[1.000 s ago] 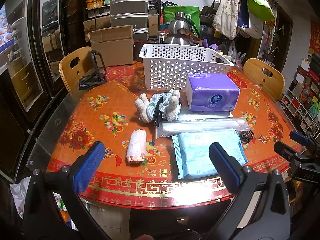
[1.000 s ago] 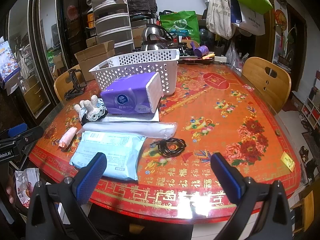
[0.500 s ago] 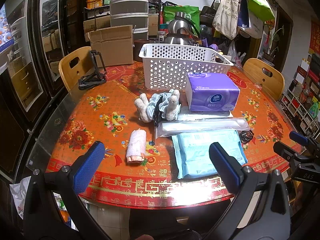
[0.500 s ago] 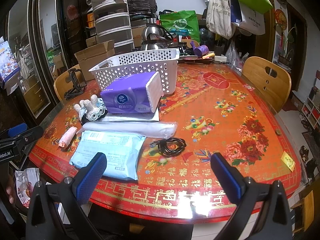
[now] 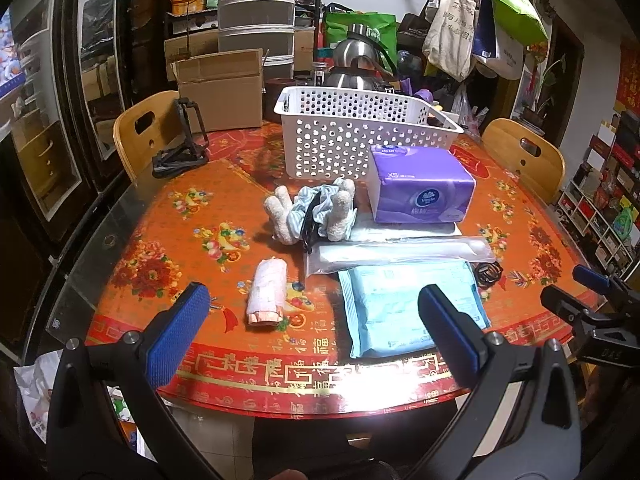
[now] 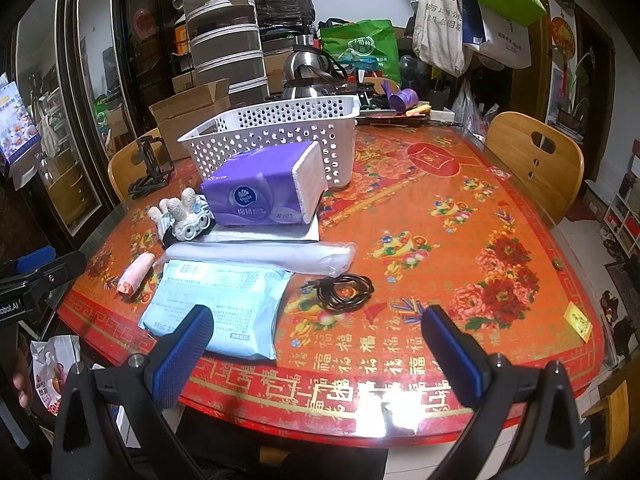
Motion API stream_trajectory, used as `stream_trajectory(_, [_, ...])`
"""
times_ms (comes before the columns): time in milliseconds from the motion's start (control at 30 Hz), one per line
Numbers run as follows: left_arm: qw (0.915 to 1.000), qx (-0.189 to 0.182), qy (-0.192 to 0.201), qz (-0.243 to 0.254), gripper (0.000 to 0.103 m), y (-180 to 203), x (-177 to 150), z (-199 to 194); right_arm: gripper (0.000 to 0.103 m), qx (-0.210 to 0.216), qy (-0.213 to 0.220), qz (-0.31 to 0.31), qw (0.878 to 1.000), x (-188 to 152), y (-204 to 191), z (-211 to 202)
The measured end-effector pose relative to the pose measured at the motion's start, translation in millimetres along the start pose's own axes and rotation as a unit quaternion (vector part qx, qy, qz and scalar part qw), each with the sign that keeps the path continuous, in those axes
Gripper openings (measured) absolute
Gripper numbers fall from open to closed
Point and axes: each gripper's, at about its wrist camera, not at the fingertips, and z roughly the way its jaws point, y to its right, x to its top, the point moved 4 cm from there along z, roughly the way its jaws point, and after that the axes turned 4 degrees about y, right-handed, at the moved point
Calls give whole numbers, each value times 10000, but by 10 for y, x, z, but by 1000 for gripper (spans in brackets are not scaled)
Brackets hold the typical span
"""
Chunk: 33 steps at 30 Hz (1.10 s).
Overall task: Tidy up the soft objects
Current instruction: 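Grasp the pink-and-white rolled towel with the left gripper while the right gripper grasps the black cable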
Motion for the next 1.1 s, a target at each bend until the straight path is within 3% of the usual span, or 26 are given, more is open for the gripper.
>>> stream_trajectory(133, [9998, -130, 77, -90, 103, -56, 24, 4, 103, 182, 77, 139, 9997, 2, 39, 28])
stream_trajectory(267, [9993, -138, 300, -193, 103, -185, 84, 38, 103, -113, 737, 181, 9971, 30, 190, 87])
stream_trajectory(367, [9994, -111, 265, -190, 103, -300, 75, 230, 103, -389, 154, 150, 9990, -67, 299, 408])
stream_trajectory(467, [9994, -194, -221, -156, 103, -398, -43, 556, 103, -195, -71, 342, 9992, -192, 371, 613])
stream_trajectory(800, [9981, -267, -552, -110, 102, -618, -405, 1042, 90, -171, -155, 153, 9996, -287, 358, 976])
stream_trajectory(867, [9976, -280, -623, -141, 100, -636, -464, 1137, 90, -184, -165, 94, 9997, -282, 328, 1003])
stream_trajectory(933, [9973, -290, -662, -158, 90, -648, -500, 1209, 88, -214, -152, 36, 9996, -272, 310, 1035])
stream_trajectory(1100, [9986, -106, -527, -23, 86, -679, -478, 1318, 79, -354, -195, -199, 9990, -247, 227, 1088])
